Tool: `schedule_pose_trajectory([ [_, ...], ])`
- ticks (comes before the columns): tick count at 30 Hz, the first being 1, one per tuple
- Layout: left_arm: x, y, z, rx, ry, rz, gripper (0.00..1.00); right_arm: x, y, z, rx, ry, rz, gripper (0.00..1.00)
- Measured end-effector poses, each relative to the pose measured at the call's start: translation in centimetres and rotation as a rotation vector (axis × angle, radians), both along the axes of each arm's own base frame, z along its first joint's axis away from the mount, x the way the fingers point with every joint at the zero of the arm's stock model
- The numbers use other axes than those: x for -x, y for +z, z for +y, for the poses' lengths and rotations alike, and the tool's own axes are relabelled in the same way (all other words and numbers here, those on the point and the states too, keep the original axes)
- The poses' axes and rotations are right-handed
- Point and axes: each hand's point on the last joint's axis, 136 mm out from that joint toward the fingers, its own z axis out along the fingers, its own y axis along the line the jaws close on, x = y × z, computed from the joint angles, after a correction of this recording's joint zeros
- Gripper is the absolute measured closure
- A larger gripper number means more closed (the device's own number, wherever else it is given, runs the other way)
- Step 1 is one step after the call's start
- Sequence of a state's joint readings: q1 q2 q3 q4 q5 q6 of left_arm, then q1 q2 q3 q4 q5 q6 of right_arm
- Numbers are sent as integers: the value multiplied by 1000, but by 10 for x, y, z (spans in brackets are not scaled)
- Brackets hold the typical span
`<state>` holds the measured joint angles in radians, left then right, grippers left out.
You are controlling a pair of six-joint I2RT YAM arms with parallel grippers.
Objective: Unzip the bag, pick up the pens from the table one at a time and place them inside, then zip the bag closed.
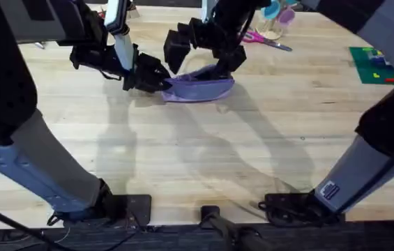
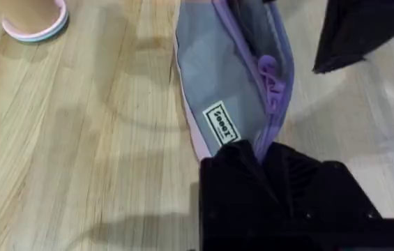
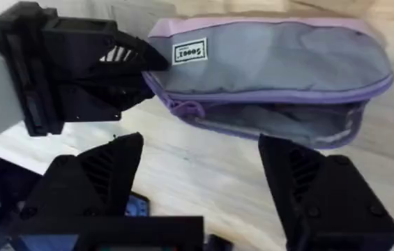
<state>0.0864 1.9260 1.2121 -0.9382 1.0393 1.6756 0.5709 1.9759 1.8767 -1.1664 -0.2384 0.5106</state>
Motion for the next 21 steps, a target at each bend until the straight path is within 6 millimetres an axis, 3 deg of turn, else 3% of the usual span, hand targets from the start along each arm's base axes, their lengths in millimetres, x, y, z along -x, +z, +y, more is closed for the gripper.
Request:
schedule_pose_trajectory([
  [7, 0, 0, 0, 0, 0, 0, 959, -4, 2, 6, -32, -101, 21, 5],
  [21, 0, 0, 0, 0, 0, 0, 959, -12, 3, 13, -1, -45, -74, 5],
])
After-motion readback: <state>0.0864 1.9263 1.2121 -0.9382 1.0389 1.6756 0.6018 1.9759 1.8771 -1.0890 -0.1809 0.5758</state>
